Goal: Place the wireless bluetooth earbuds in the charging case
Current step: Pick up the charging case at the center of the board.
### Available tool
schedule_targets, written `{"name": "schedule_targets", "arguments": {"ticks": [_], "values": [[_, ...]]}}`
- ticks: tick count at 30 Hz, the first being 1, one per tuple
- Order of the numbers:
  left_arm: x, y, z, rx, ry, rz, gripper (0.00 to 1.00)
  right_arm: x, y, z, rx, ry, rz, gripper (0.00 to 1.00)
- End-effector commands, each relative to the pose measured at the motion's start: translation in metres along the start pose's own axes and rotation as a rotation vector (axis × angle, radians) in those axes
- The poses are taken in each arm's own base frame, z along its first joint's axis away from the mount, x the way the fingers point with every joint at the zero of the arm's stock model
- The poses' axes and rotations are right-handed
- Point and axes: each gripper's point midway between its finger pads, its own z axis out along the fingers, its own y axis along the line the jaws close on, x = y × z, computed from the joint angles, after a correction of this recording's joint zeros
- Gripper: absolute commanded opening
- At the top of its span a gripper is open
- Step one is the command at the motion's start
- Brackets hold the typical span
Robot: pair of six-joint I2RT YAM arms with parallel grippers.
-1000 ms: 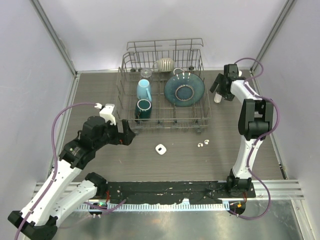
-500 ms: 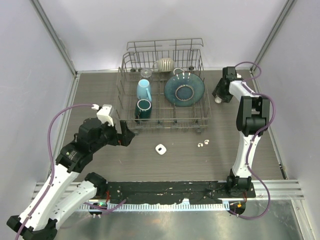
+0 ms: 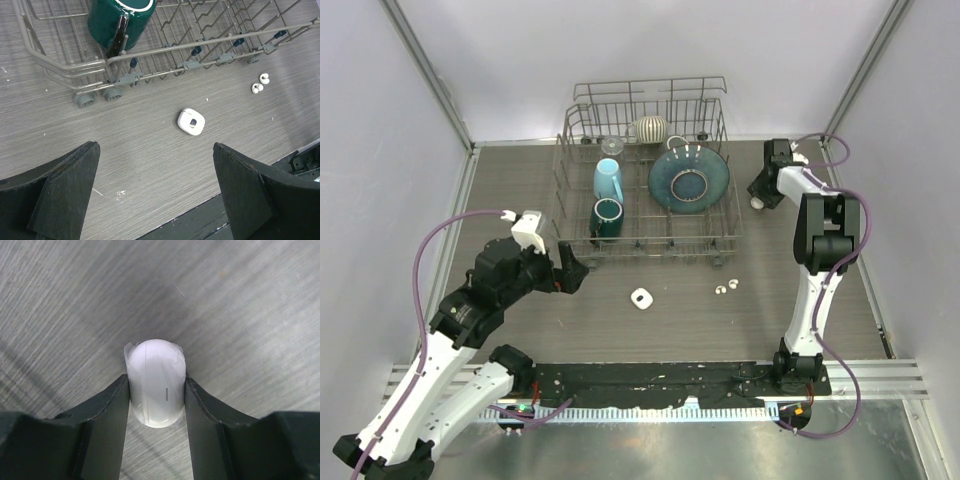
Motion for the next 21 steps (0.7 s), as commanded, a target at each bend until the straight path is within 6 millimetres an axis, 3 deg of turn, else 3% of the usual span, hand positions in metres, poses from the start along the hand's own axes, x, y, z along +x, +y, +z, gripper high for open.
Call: {"name": "schedule_targets", "arguments": {"ticks": [1, 3, 4, 5, 6, 10, 14, 21], "values": [[-0.011, -0.003, 0.0, 0.014, -0.05, -0.005, 1.0, 0.026, -0.019, -0.012, 0.053, 0.018, 0.177, 0.33], [-0.011, -0.003, 0.0, 0.012, -0.049, -0.005, 1.0, 0.031, -0.016, -0.022, 0.047, 0.0, 0.262, 0.33], [-0.01, -0.003, 0.0, 0.013, -0.049, -0.008, 1.0, 0.043, -0.025, -0.021, 0.071, 0.01, 0.289, 0.33], [-0.01, -0.003, 0.0, 0.013, -0.047, -0.007, 1.0, 0.043, -0.027, -0.024, 0.07, -0.002, 0.314, 0.34], [-0.01, -0.003, 0.0, 0.012, -0.046, -0.01, 1.0, 0.047, -0.018, -0.034, 0.048, -0.014, 0.319, 0.35], [-0.011, -0.004, -0.002, 0.018, -0.057, -0.016, 1.0, 0.06, -0.025, -0.035, 0.068, -0.001, 0.386, 0.4], [-0.012, -0.003, -0.004, 0.018, -0.067, -0.015, 1.0, 0.063, -0.024, -0.031, 0.059, 0.022, 0.38, 0.55], [-0.011, -0.003, -0.004, 0.013, -0.064, -0.017, 1.0, 0.059, -0.016, -0.026, 0.018, 0.051, 0.339, 0.65]]}}
